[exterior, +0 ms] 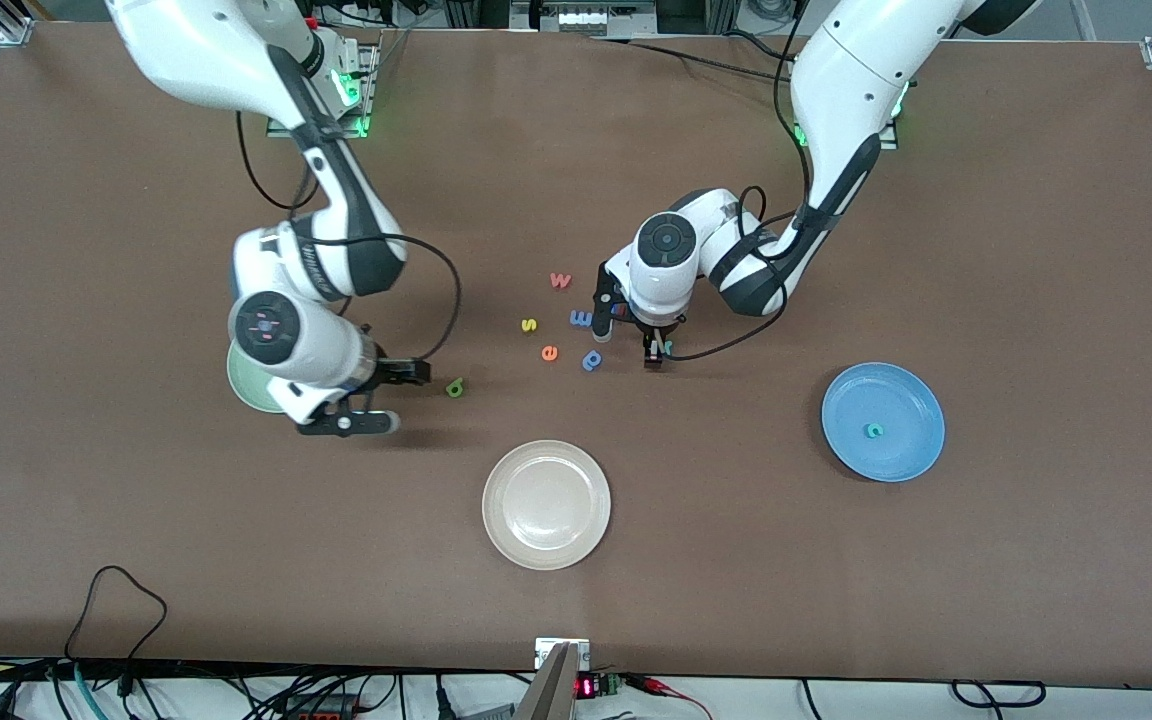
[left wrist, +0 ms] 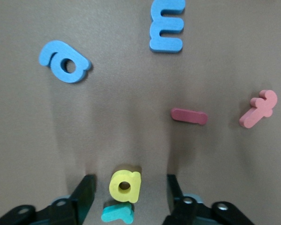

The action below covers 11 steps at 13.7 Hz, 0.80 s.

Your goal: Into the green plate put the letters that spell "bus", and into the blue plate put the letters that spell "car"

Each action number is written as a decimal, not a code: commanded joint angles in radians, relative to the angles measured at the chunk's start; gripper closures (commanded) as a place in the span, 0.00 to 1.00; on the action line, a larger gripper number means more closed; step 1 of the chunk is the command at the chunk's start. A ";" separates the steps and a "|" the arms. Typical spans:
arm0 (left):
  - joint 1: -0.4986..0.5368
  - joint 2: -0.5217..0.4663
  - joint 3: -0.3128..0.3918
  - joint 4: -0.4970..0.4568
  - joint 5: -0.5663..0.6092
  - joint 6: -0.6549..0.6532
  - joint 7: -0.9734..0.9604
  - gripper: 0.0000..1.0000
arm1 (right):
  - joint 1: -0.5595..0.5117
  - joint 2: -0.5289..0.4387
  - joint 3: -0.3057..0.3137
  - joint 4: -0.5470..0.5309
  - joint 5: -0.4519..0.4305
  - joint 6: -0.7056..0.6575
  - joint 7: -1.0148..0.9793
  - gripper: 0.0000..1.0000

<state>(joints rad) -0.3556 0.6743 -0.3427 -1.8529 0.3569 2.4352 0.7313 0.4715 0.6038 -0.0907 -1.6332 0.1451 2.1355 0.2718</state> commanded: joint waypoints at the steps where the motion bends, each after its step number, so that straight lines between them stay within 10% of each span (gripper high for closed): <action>1: 0.006 -0.002 -0.001 -0.002 0.025 0.008 0.014 0.52 | 0.050 0.083 -0.007 0.047 0.010 0.049 0.052 0.17; 4: 0.007 -0.002 -0.002 0.007 0.037 0.013 0.014 0.85 | 0.081 0.117 -0.007 0.047 0.008 0.069 0.124 0.27; 11: 0.040 -0.134 -0.021 0.153 -0.009 -0.374 -0.007 0.95 | 0.104 0.169 -0.007 0.047 0.007 0.133 0.181 0.41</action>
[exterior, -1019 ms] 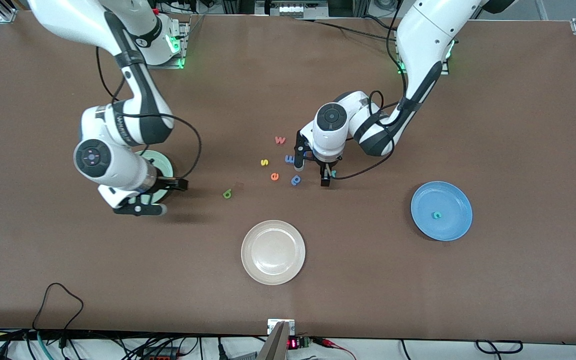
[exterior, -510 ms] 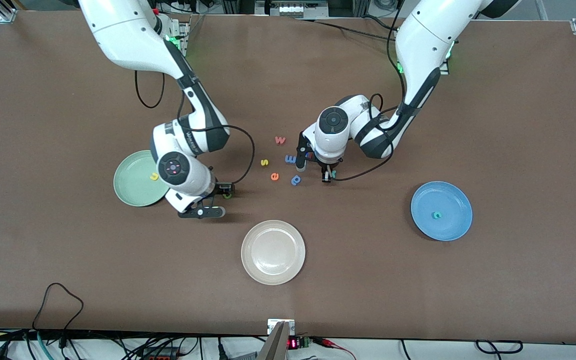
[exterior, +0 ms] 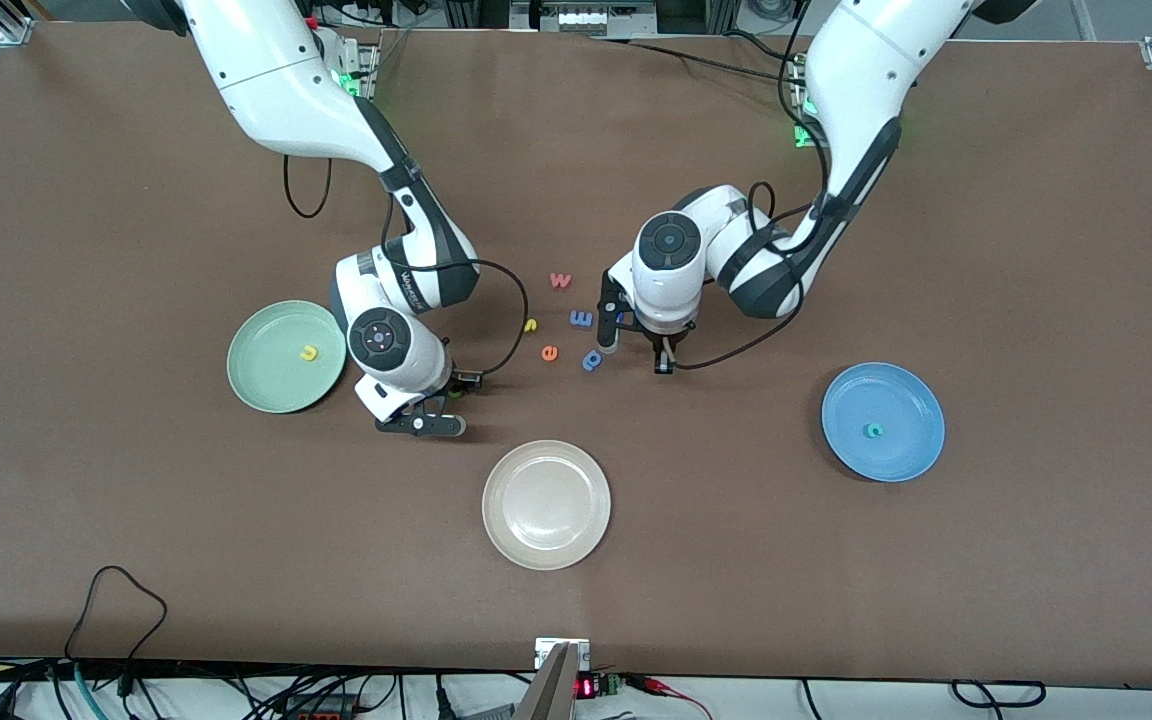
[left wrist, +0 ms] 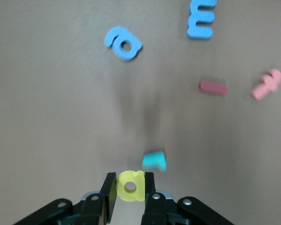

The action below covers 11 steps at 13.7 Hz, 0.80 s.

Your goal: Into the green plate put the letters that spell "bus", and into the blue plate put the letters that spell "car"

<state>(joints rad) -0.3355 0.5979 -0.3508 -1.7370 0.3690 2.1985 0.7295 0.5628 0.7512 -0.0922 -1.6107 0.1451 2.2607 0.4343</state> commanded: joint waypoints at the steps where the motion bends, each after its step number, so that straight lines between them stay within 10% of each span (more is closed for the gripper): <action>1: 0.062 -0.064 -0.011 0.063 -0.042 -0.193 -0.021 0.95 | 0.012 0.023 -0.006 0.025 0.007 0.008 0.018 0.43; 4: 0.185 -0.070 -0.011 0.116 -0.059 -0.290 -0.158 0.93 | 0.011 0.025 -0.006 0.026 0.007 0.008 0.018 0.52; 8: 0.355 -0.056 -0.004 0.113 -0.042 -0.304 -0.248 0.90 | 0.009 0.027 -0.008 0.025 0.002 0.008 0.011 0.95; 11: 0.447 -0.004 0.001 0.103 -0.013 -0.261 -0.246 0.81 | 0.009 0.027 -0.009 0.025 -0.013 0.008 0.004 1.00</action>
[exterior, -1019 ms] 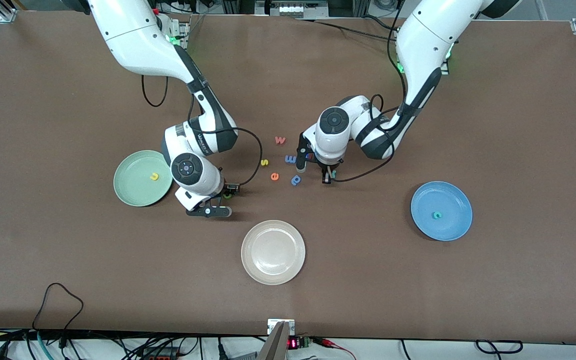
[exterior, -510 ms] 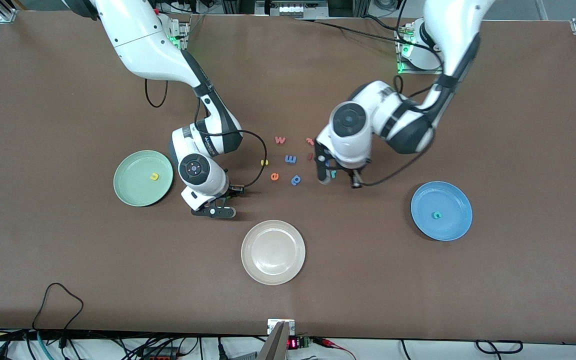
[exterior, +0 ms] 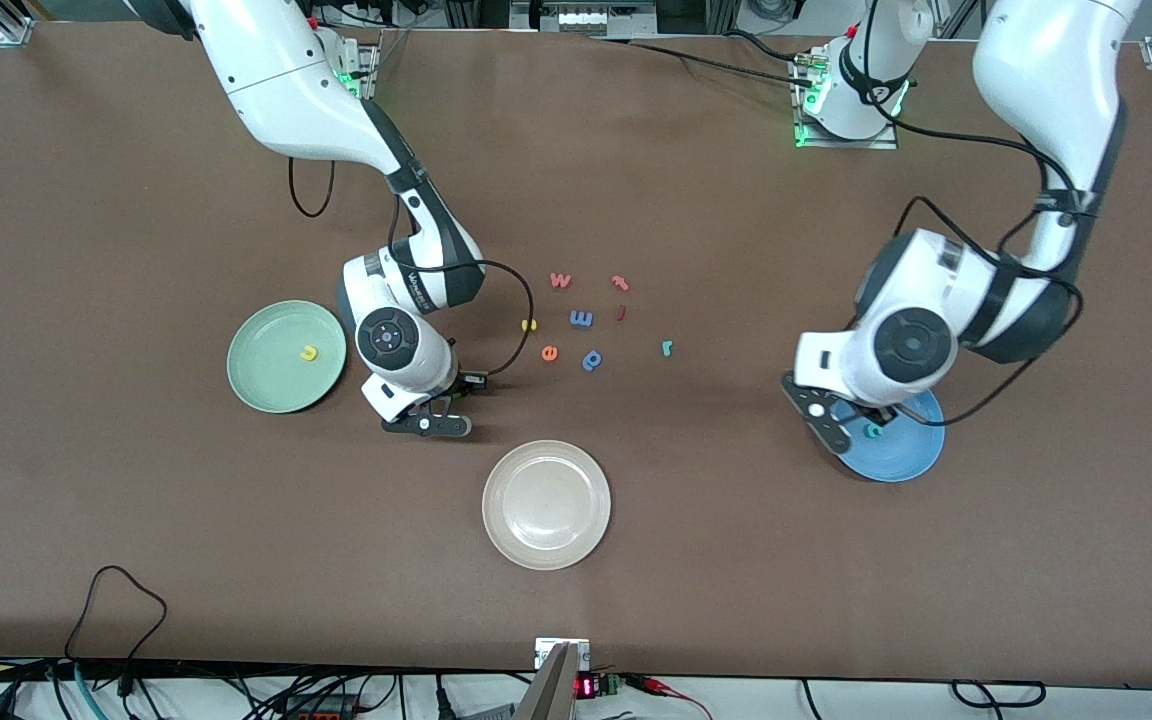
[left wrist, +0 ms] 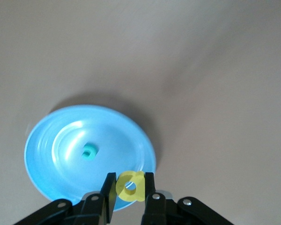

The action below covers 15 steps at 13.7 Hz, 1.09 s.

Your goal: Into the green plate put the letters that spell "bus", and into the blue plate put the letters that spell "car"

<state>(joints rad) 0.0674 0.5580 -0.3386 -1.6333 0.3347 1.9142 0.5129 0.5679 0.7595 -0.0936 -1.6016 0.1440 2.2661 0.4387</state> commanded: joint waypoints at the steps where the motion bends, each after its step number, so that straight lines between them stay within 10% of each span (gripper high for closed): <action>1: 0.052 0.054 -0.010 -0.011 0.023 0.044 -0.030 0.78 | 0.004 0.011 -0.009 0.015 -0.012 0.000 -0.003 1.00; 2: 0.063 0.063 -0.010 -0.019 0.021 0.067 -0.033 0.57 | 0.007 -0.011 -0.014 0.011 -0.017 -0.014 0.000 1.00; 3: 0.080 0.068 -0.011 -0.020 0.023 0.074 -0.030 0.02 | 0.004 -0.061 -0.017 -0.001 -0.017 -0.069 0.003 1.00; 9: 0.068 0.040 -0.120 -0.002 0.004 0.008 -0.129 0.00 | -0.006 -0.291 -0.165 -0.208 -0.040 -0.218 -0.232 1.00; 15: -0.136 0.075 -0.177 -0.003 0.004 0.045 -0.840 0.00 | -0.026 -0.371 -0.337 -0.452 -0.040 -0.015 -0.512 1.00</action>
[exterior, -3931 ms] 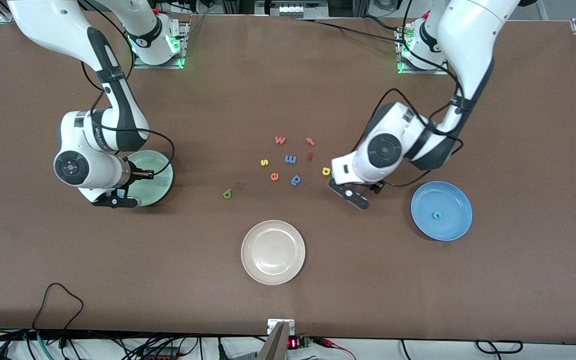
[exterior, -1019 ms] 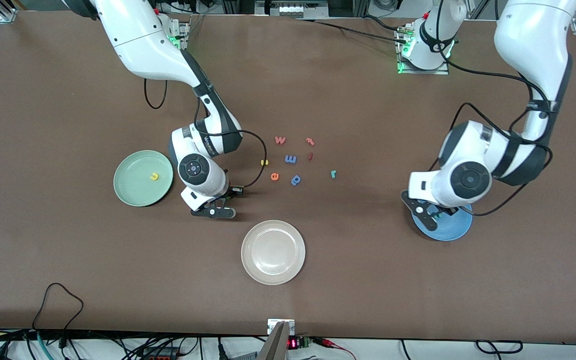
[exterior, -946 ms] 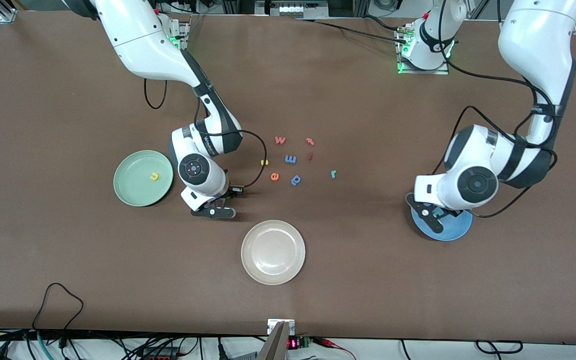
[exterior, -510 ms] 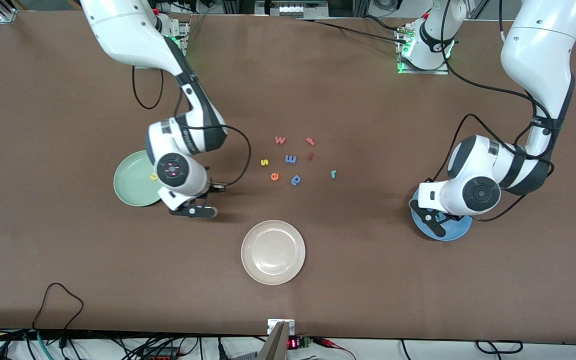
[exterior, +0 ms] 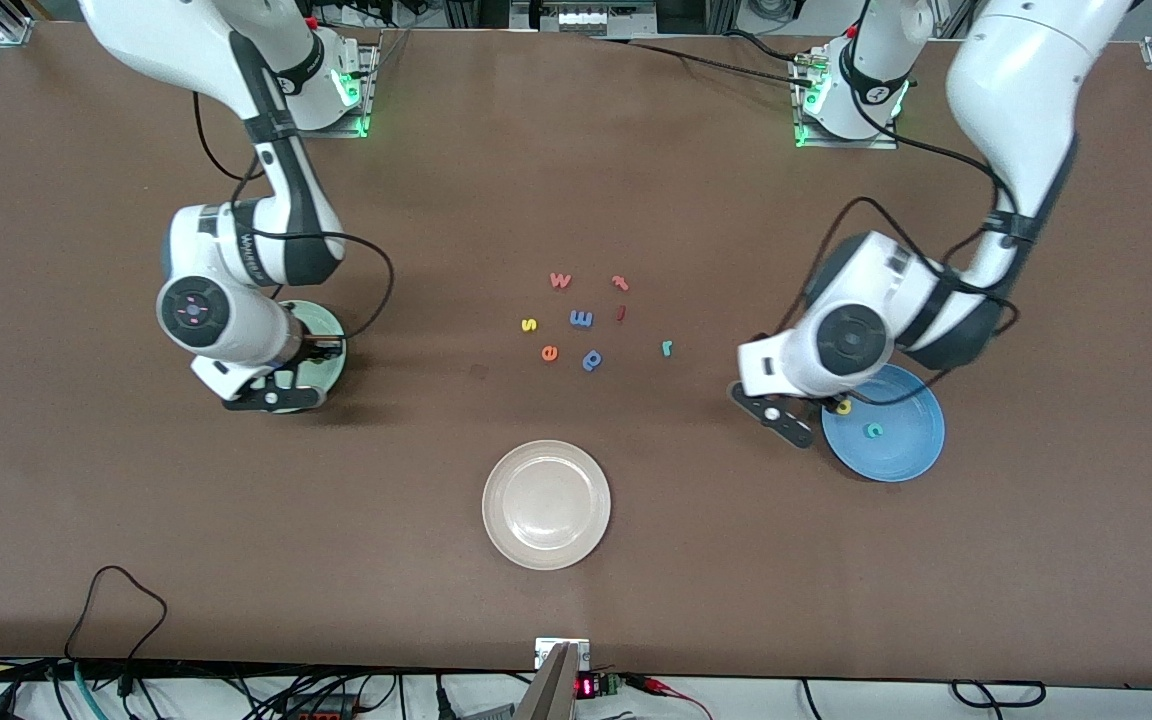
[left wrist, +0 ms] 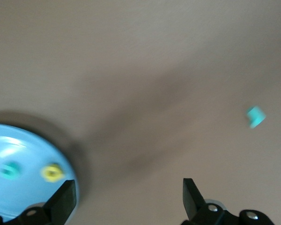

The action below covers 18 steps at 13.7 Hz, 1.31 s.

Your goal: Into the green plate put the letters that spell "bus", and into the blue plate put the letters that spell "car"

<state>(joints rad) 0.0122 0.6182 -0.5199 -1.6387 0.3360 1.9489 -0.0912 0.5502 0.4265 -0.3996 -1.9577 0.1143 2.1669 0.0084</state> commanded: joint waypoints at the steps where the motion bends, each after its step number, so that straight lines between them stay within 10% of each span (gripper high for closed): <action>1: -0.107 0.026 0.003 -0.009 0.003 0.051 -0.359 0.00 | -0.027 -0.037 -0.031 -0.133 -0.010 0.137 -0.106 0.99; 7: -0.186 0.090 0.011 -0.091 0.112 0.212 -0.587 0.12 | -0.052 0.017 -0.028 -0.188 -0.001 0.298 -0.108 0.94; 8: -0.184 0.090 0.011 -0.114 0.112 0.256 -0.588 0.29 | -0.052 0.020 -0.028 -0.185 0.010 0.298 -0.102 0.59; 9: -0.179 0.089 0.009 -0.130 0.112 0.275 -0.588 0.41 | -0.052 0.012 -0.028 -0.176 0.027 0.292 -0.084 0.01; 15: -0.170 0.112 0.008 -0.185 0.112 0.407 -0.595 0.49 | 0.040 -0.080 -0.025 -0.049 0.030 0.098 -0.053 0.00; 18: -0.161 0.107 0.009 -0.196 0.112 0.404 -0.590 0.83 | 0.166 -0.072 -0.025 -0.026 0.033 0.090 0.143 0.04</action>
<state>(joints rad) -0.1652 0.7289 -0.5072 -1.8078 0.4209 2.3375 -0.6637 0.6357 0.3448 -0.4204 -1.9924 0.1351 2.2682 0.0437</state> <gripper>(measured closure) 0.546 0.000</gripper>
